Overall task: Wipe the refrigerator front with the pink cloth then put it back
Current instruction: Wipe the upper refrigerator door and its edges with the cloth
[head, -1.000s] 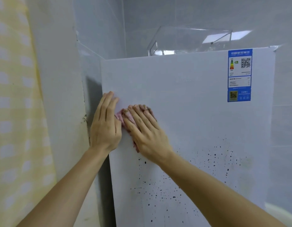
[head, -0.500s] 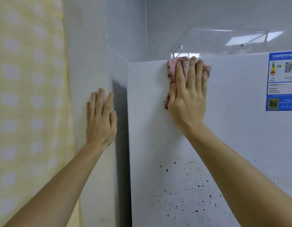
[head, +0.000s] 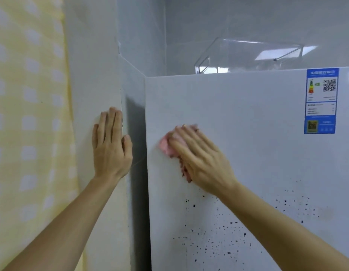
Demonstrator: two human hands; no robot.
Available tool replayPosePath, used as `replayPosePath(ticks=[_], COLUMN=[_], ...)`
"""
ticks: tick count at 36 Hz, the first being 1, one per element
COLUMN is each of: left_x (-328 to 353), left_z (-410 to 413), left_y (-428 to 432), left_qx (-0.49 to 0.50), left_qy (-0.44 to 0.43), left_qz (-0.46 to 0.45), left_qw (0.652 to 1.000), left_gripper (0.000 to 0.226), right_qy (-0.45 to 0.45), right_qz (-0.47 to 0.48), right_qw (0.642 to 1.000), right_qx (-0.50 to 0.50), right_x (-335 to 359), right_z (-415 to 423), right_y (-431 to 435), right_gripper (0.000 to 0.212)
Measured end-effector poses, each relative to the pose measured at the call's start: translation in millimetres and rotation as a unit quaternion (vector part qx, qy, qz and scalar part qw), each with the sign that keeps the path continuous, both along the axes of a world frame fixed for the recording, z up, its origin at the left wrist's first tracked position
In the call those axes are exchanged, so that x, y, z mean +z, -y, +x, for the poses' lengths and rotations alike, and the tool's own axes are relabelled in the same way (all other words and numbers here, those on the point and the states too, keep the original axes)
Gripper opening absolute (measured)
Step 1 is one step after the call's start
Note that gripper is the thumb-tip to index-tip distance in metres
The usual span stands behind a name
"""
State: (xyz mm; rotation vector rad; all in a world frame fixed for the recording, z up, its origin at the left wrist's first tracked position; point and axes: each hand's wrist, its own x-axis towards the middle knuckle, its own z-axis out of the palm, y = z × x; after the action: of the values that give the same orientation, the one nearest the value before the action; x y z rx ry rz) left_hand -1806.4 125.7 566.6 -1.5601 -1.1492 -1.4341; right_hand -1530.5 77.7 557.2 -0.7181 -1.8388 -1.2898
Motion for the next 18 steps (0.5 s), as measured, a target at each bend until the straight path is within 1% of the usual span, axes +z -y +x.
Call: replayPosePath(ticks=[4,8,10,12,16,18], left_x=[-0.7,-1.2,-1.2,-1.8,-2.6,-2.9], left_z=[-1.0,-1.9,-2.0,-1.1,0.5,0.8], left_y=[-3.4,-5.3,-6.1,-7.1,-7.9,-6.9], left_qx=[-0.004,-0.002,-0.004,-0.006,-0.014,-0.014], left_qy=[0.0,0.008,0.011,0.016,0.017,0.012], left_qz=[-0.009,-0.014,-0.009,0.006,0.03,0.031], left_qw=[1.0,1.0,1.0,1.0,0.999,0.999], left_gripper=[0.071,0.076,0.077,0.075,0.07,0.069], right_qy=[-0.155,-0.306,-0.345,-0.32,-0.204,-0.145], right_qz=[0.034,0.063,0.066,0.06,0.026,0.004], right_qw=[0.987,0.95,0.936,0.945,0.978,0.989], right_qx=[0.006,0.002,0.013,0.021,0.038,0.035], right_x=[47.1,85.4,90.7,86.7,50.6,23.0], right_z=[4.0,-32.1,-55.4,-71.5,-83.7,-86.7], right_y=[0.2,-6.9,-12.5,-17.7,-21.8,-19.8], right_gripper=[0.054,0.057,0.057,0.058,0.064,0.062])
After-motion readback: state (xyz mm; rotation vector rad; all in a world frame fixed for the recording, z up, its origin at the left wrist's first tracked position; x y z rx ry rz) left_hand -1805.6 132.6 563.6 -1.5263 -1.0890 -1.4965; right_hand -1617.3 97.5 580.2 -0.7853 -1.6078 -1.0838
